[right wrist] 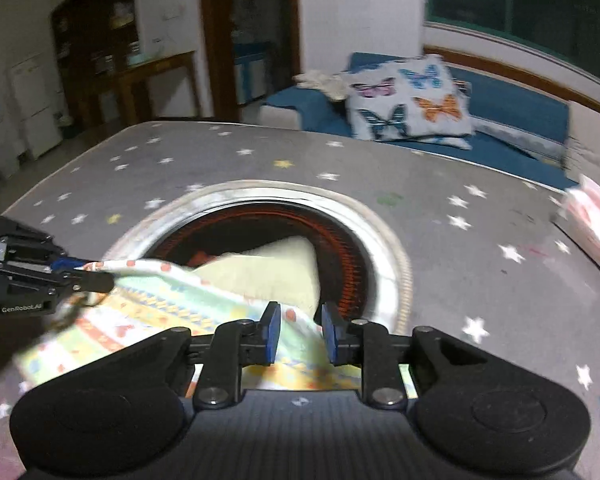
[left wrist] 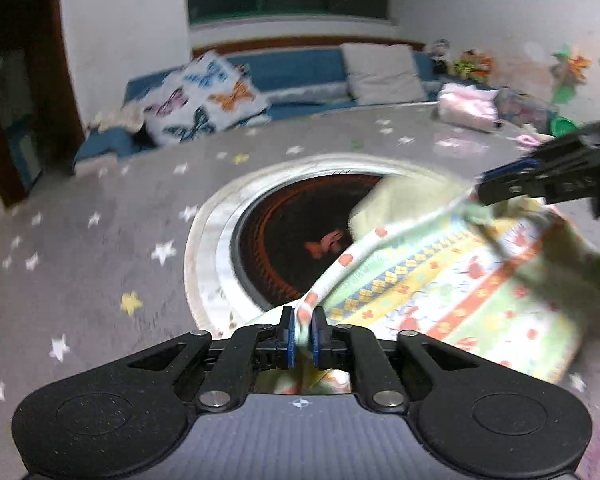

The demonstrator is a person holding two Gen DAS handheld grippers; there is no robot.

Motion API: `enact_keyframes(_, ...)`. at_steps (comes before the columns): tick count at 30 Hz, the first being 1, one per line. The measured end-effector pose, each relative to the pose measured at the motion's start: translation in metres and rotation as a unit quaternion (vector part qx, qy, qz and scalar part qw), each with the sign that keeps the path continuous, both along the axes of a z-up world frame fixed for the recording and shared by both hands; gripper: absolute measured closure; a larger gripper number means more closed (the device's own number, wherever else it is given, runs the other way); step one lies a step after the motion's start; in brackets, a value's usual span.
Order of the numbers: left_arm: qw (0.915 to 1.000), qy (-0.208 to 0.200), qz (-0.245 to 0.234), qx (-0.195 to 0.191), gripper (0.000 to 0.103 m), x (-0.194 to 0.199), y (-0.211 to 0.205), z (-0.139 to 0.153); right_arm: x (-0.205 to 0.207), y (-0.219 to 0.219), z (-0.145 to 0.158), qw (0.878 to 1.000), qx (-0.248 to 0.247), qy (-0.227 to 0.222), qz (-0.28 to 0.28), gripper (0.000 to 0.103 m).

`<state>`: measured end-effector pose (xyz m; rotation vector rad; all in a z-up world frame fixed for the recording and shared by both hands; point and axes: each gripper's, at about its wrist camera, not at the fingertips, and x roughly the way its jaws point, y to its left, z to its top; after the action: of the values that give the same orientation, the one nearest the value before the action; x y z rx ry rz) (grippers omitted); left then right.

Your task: Fold clothes

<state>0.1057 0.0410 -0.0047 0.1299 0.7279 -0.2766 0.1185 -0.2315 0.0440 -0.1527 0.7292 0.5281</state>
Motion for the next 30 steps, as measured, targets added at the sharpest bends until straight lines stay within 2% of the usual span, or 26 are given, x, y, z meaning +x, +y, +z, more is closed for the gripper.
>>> enact_keyframes(2, 1.0000, 0.000, 0.004, -0.002, 0.091, -0.002, 0.002, 0.000, -0.007, -0.013, -0.002, 1.000, 0.000, -0.001, -0.014, 0.068)
enact_keyframes(3, 1.0000, -0.001, 0.005, -0.003, 0.090, -0.003, 0.003, 0.000, -0.011, -0.019, -0.003, 1.000, 0.000, -0.001, -0.021, 0.067)
enact_keyframes(5, 1.0000, -0.006, 0.007, -0.004, 0.089, -0.008, 0.002, 0.003, -0.018, -0.032, -0.004, 0.999, 0.000, -0.001, -0.035, 0.067)
enact_keyframes(11, 0.9990, -0.009, 0.042, 0.011, 0.070, -0.005, 0.006, 0.007, -0.016, -0.060, -0.020, 0.997, -0.005, 0.024, -0.074, 0.069)
enact_keyframes(15, 0.9968, -0.013, 0.076, 0.022, 0.069, -0.007, 0.014, 0.011, -0.010, -0.076, -0.021, 0.994, 0.015, 0.031, -0.108, 0.069)
enact_keyframes(17, 0.9976, -0.014, 0.066, 0.015, 0.069, -0.007, 0.007, 0.014, -0.011, -0.076, -0.014, 0.994, 0.023, 0.024, -0.102, 0.070)
enact_keyframes(23, 0.9995, -0.014, 0.028, -0.009, 0.069, -0.007, -0.017, 0.021, -0.009, -0.056, -0.016, 0.996, 0.031, 0.032, -0.077, 0.083)
enact_keyframes(27, 0.9996, -0.015, 0.002, -0.025, 0.071, -0.007, -0.033, 0.026, 0.003, -0.049, -0.027, 0.995, 0.010, 0.030, -0.092, 0.083)
enact_keyframes(30, 0.9996, -0.005, -0.004, -0.029, 0.071, 0.003, -0.043, 0.019, 0.013, -0.050, -0.029, 0.994, 0.018, 0.031, -0.103, 0.084)
